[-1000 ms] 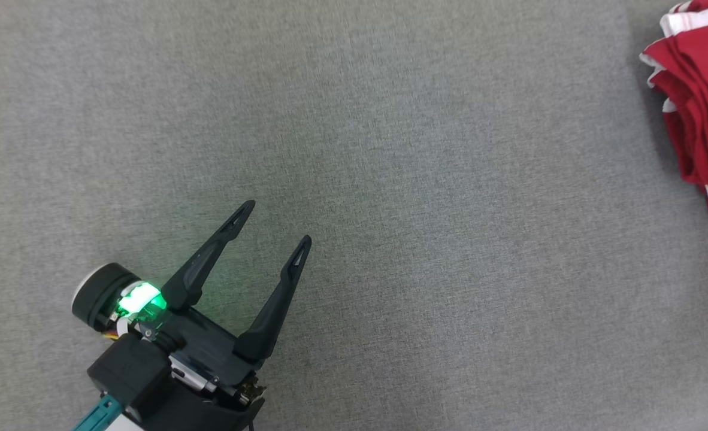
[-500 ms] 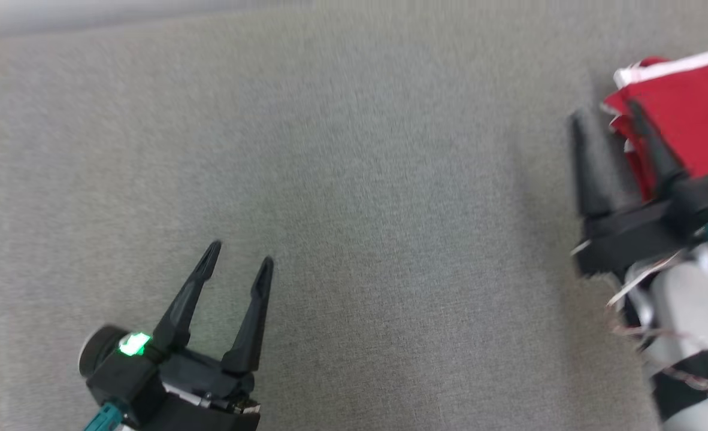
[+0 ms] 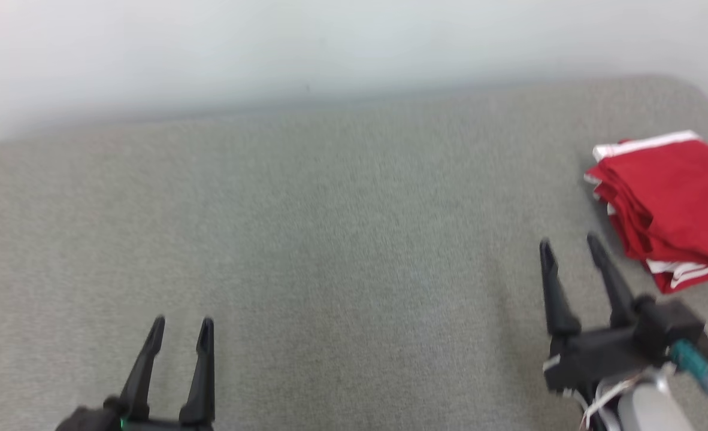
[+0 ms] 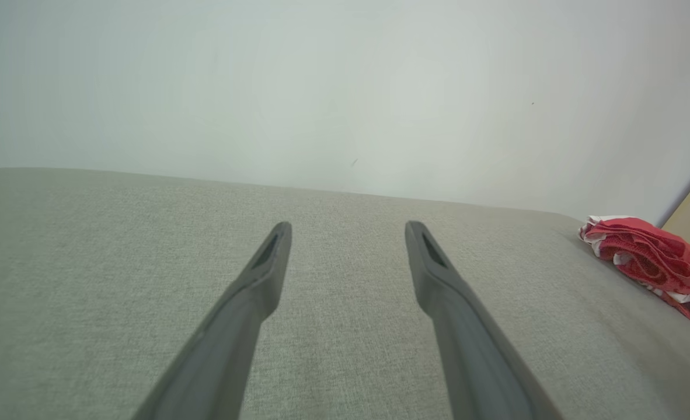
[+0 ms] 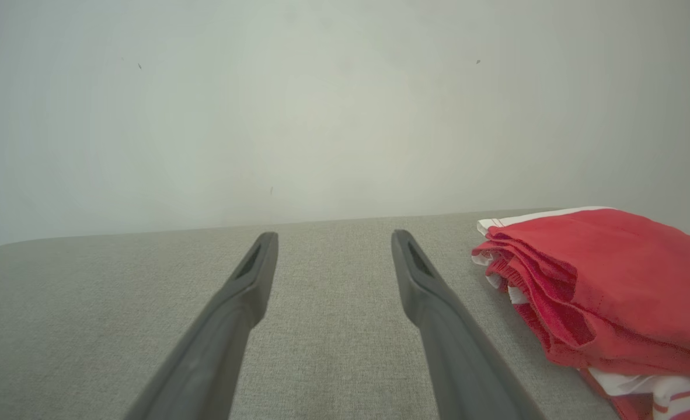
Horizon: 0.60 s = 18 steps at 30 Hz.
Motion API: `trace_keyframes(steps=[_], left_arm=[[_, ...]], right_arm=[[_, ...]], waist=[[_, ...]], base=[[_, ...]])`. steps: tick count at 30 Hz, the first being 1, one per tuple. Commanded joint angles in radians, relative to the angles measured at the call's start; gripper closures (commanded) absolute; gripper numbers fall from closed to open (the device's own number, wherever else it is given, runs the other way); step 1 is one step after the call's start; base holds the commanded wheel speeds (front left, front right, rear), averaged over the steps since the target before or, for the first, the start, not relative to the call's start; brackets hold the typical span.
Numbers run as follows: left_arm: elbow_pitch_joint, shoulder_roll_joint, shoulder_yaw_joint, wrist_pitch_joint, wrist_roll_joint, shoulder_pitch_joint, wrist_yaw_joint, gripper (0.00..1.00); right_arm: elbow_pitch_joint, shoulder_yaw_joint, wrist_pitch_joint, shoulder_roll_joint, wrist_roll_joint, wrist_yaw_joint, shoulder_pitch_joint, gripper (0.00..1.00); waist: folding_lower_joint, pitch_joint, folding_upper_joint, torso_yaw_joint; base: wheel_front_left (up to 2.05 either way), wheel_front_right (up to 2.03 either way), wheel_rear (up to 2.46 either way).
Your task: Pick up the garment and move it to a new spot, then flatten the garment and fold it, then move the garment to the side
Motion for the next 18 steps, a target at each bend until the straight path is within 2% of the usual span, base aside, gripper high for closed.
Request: trace_keyframes(steps=[1, 7, 18], left_arm=[[0.006, -0.003, 0.009, 0.000, 0.004, 0.034, 0.003, 0.00], [-0.002, -0.011, 0.027, 0.000, 0.019, 0.105, -0.005, 0.00], [0.003, -0.014, 0.065, 0.000, 0.075, 0.190, -0.017, 0.00]], right_arm=[[-0.006, -0.003, -0.003, 0.015, -0.014, -0.001, 0.036, 0.00], [-0.036, -0.024, -0.003, 0.053, -0.041, -0.001, 0.160, 0.00], [-0.078, -0.022, -0.003, 0.041, -0.059, -0.001, 0.295, 0.00]], waist=[[0.0003, -0.096, 0.0002, 0.033], [0.0003, -0.166, 0.0002, 0.049], [0.0003, -0.218, 0.0002, 0.059]], base=[[0.00, 0.00, 0.00], [0.00, 0.00, 0.00], [0.00, 0.00, 0.00]])
